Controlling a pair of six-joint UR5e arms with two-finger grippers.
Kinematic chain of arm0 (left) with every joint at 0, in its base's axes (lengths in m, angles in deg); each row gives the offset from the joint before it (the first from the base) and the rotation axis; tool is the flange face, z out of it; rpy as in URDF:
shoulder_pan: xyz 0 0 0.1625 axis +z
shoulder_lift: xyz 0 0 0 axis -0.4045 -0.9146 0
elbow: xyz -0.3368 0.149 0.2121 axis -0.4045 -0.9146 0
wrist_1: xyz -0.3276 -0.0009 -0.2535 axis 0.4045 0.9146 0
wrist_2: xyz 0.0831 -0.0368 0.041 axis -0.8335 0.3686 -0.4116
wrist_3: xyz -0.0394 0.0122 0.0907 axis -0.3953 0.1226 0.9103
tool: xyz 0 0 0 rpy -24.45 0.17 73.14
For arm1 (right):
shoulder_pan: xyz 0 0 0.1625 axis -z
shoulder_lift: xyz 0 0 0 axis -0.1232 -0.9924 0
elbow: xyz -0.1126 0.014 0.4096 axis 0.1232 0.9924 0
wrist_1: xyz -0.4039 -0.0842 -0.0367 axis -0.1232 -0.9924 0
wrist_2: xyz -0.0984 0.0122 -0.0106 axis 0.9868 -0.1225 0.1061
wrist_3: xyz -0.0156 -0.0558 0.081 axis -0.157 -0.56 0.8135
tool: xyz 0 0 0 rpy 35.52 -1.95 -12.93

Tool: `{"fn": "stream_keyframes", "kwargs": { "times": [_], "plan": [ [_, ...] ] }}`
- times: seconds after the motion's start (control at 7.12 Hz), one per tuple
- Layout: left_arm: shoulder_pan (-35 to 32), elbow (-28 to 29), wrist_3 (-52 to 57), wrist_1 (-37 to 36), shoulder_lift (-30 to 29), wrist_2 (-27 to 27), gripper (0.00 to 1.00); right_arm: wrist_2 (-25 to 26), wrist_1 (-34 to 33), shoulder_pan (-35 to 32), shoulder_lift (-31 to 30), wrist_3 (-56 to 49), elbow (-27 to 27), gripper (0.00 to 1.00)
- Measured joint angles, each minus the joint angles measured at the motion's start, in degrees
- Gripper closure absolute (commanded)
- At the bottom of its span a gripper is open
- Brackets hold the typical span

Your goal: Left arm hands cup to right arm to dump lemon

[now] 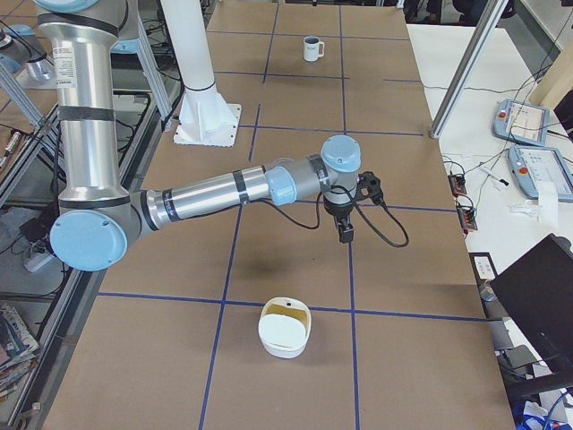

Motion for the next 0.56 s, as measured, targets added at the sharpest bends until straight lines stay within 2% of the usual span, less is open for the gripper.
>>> {"fn": "stream_keyframes", "kwargs": {
  "times": [0.28,0.56],
  "plan": [
    [-5.1,-0.1,4.3,-3.9,1.2,0.6,0.0,0.0,-3.4,-4.6,-4.3,-2.0,-0.1,0.0],
    [-6.1,-0.2,4.8,-3.9,3.0,2.7,0.0,0.0,-4.1,-6.9,-8.4,-2.1,-0.3,0.0]
  ]
}}
